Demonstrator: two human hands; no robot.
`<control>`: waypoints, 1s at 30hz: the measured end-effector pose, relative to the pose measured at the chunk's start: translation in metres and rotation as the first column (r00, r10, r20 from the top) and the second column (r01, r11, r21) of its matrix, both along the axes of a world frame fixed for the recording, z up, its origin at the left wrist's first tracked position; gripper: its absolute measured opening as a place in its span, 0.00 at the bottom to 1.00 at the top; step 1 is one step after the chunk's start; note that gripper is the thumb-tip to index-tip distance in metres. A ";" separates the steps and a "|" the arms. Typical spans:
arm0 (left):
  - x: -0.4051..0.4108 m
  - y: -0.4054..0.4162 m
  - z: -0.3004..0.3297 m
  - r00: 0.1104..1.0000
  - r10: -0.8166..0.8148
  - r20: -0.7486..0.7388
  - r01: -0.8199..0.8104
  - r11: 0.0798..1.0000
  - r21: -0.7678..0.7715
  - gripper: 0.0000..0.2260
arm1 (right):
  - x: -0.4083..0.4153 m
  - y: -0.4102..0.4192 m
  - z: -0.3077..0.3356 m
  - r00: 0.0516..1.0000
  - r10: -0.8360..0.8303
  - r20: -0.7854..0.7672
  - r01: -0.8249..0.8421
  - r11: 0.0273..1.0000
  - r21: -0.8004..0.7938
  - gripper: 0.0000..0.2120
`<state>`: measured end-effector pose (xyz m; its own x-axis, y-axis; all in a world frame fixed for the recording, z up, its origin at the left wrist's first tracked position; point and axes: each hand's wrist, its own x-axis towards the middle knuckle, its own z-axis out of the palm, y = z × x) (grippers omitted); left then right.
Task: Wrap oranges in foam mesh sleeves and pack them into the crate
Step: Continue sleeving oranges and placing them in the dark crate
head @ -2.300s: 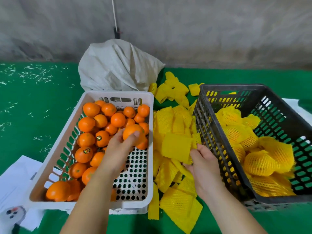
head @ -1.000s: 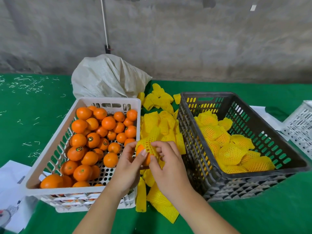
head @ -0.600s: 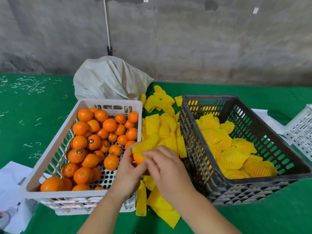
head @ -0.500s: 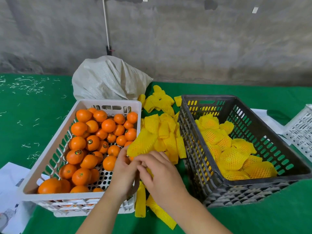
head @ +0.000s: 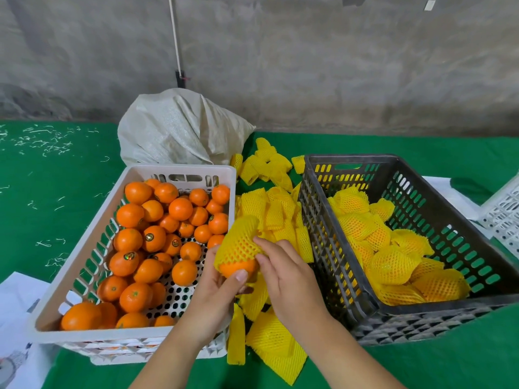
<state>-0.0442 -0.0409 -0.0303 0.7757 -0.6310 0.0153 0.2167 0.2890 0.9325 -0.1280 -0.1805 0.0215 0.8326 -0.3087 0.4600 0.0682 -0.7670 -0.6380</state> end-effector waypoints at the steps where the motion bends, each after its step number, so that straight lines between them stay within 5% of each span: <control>1: -0.002 -0.001 0.004 1.000 0.009 0.016 -0.009 1.000 -0.003 0.20 | 0.001 -0.003 0.000 1.000 -0.015 0.022 0.015 0.999 -0.028 0.16; 4: -0.005 -0.005 0.011 0.997 0.081 0.014 -0.081 0.997 0.002 0.26 | 0.002 -0.007 -0.002 0.996 -0.052 0.078 0.060 0.993 -0.102 0.12; 8: -0.004 -0.008 0.015 0.975 0.221 -0.033 -0.222 0.975 -0.003 0.20 | -0.002 0.010 -0.009 0.997 0.002 0.082 0.015 0.979 -0.205 0.11; 14: 0.000 -0.006 0.008 0.988 0.144 -0.056 -0.142 0.989 0.048 0.23 | -0.001 0.015 -0.013 1.000 -0.015 -0.010 0.016 0.992 0.125 0.21; 18: -0.001 -0.004 0.005 0.989 0.091 0.120 -0.100 0.993 0.068 0.31 | 0.003 0.009 -0.007 0.997 -0.043 0.057 0.036 0.993 0.115 0.19; 23: -0.003 -0.005 0.012 0.961 0.242 0.130 -0.253 0.965 0.071 0.31 | -0.005 0.018 -0.020 0.984 -0.011 0.178 0.005 0.999 0.032 0.09; 26: -0.003 -0.008 0.013 0.952 0.276 0.134 -0.286 0.956 0.060 0.31 | -0.008 0.020 -0.016 0.999 0.033 -0.031 -0.021 0.948 0.317 0.16; 30: -0.005 -0.007 0.015 0.945 0.244 0.219 -0.268 0.959 0.091 0.33 | -0.002 0.021 -0.003 0.980 0.149 -0.131 -0.003 0.671 0.741 0.31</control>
<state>-0.0491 -0.0482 -0.0154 0.8993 -0.4185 0.1273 -0.0477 0.1953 0.9796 -0.1304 -0.1595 0.0186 0.9083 -0.4169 -0.0352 -0.0575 -0.0411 -0.9975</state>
